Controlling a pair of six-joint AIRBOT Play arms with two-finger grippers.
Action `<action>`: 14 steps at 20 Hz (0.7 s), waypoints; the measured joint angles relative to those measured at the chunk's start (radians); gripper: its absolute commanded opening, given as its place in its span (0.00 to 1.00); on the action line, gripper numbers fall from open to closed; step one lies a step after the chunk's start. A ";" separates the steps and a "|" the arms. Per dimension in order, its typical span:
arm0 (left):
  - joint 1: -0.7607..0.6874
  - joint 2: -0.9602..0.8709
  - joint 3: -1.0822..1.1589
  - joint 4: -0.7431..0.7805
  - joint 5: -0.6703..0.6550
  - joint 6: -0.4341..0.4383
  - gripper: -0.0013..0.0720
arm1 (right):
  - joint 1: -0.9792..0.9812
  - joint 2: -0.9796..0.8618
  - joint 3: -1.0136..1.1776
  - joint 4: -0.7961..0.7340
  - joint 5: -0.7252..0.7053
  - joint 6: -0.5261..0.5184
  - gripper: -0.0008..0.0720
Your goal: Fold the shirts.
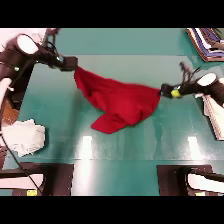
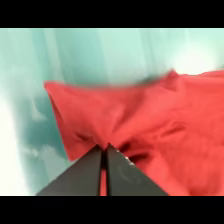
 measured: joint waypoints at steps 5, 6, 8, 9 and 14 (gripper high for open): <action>0.000 0.241 0.162 0.060 0.000 0.000 0.05 | 0.005 0.249 0.249 -0.155 0.006 -0.002 0.03; 0.000 0.299 0.198 0.064 0.000 0.001 0.05 | 0.005 0.299 0.295 -0.174 0.014 -0.002 0.03; 0.000 0.407 0.258 0.068 0.003 0.002 0.05 | 0.006 0.396 0.383 -0.206 0.030 -0.002 0.03; -0.001 0.461 0.283 0.071 0.004 0.002 0.05 | 0.006 0.442 0.423 -0.220 0.039 -0.002 0.03; -0.002 0.636 0.378 0.070 0.023 0.001 0.05 | 0.006 0.613 0.550 -0.302 0.080 -0.002 0.03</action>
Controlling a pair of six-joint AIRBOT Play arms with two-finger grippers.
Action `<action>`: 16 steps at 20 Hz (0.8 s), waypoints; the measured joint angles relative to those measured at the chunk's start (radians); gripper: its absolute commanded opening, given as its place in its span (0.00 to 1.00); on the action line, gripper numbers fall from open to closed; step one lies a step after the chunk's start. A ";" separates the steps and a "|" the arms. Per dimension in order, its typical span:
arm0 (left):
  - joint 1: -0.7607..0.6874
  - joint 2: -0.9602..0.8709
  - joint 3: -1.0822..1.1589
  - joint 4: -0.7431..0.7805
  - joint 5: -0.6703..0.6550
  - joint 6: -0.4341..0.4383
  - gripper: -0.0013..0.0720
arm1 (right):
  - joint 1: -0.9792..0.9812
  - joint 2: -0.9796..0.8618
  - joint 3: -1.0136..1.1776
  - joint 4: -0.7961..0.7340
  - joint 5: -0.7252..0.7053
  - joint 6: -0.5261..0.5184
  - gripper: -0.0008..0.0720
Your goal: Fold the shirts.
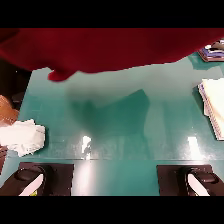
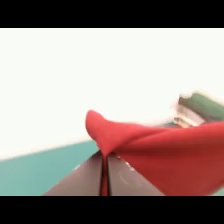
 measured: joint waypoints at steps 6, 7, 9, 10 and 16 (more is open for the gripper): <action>0.000 0.020 0.027 0.007 -0.036 -0.005 0.05 | 0.000 0.054 0.035 -0.039 0.050 0.016 0.03; 0.000 0.006 0.013 0.016 -0.051 -0.005 0.05 | 0.000 0.037 0.037 -0.041 0.069 0.026 0.03; 0.000 -0.035 -0.032 0.043 -0.090 -0.006 0.05 | 0.000 -0.017 0.039 -0.044 0.124 0.049 0.03; 0.000 -0.059 -0.063 0.057 -0.110 -0.006 0.05 | 0.000 -0.054 0.039 -0.045 0.152 0.058 0.03; 0.000 -0.293 -0.343 0.098 -0.119 -0.006 0.05 | 0.000 -0.396 0.039 -0.049 0.227 0.082 0.03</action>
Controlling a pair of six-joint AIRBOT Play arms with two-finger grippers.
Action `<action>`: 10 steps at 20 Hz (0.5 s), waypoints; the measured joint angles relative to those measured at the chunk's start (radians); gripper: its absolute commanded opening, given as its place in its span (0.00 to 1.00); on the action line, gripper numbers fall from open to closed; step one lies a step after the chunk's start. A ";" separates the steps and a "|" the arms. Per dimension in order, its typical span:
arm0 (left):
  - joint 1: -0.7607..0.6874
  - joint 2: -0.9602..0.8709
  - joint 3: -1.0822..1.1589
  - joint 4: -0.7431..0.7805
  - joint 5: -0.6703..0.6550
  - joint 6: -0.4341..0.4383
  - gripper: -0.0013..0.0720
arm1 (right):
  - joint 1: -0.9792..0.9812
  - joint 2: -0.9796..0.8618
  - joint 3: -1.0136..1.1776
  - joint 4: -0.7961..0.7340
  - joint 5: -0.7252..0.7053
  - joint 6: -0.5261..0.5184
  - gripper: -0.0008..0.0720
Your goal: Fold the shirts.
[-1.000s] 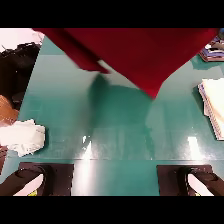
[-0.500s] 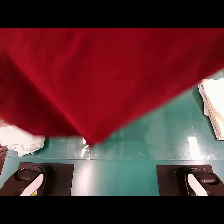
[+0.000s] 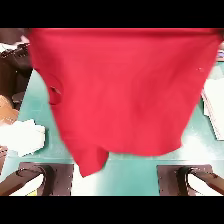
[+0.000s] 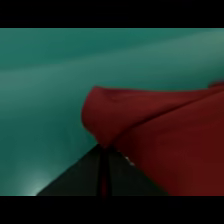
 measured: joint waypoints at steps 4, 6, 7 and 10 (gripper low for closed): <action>0.001 -0.218 -0.117 0.009 0.134 0.006 0.05 | 0.000 -0.272 0.001 0.004 -0.057 0.004 0.03; 0.002 -0.322 -0.140 0.020 0.203 0.009 0.05 | 0.000 -0.373 0.001 0.019 -0.090 0.005 0.03; 0.002 -0.358 -0.147 0.024 0.224 0.008 0.05 | 0.000 -0.418 0.001 0.030 -0.101 0.005 0.09; 0.004 -0.424 -0.155 0.041 0.256 0.006 0.09 | -0.001 -0.504 0.002 0.084 -0.120 0.006 0.63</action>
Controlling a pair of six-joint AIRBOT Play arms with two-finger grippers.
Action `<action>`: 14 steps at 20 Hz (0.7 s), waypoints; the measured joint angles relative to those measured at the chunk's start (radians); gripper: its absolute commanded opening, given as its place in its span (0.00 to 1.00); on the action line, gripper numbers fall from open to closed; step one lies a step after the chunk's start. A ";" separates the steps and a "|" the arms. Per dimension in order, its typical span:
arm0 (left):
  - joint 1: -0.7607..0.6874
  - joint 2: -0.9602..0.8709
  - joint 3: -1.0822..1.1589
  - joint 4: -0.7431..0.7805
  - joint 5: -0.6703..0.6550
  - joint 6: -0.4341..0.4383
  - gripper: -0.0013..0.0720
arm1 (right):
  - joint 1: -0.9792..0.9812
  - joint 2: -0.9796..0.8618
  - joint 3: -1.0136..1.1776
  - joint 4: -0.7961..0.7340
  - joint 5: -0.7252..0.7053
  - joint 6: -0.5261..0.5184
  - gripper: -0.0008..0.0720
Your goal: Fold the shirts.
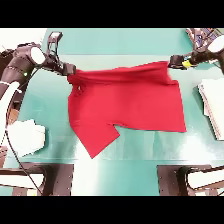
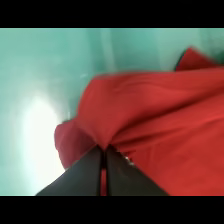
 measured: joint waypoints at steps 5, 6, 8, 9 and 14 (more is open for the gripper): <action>0.000 -0.032 0.059 0.048 -0.073 -0.003 0.78 | 0.000 -0.014 0.000 0.062 -0.008 0.000 0.63; 0.000 -0.034 0.077 0.067 -0.105 -0.004 0.78 | 0.000 0.000 0.000 0.068 -0.005 0.000 0.63; 0.003 -0.033 0.106 0.107 -0.182 -0.006 0.78 | 0.000 0.038 0.000 0.069 0.027 -0.002 0.63; 0.011 -0.027 0.109 0.124 -0.226 -0.013 0.78 | 0.000 0.062 -0.002 0.066 0.049 -0.008 0.63; 0.107 0.110 -0.087 0.139 -0.377 -0.050 0.78 | -0.001 0.253 -0.127 0.055 0.130 -0.050 0.63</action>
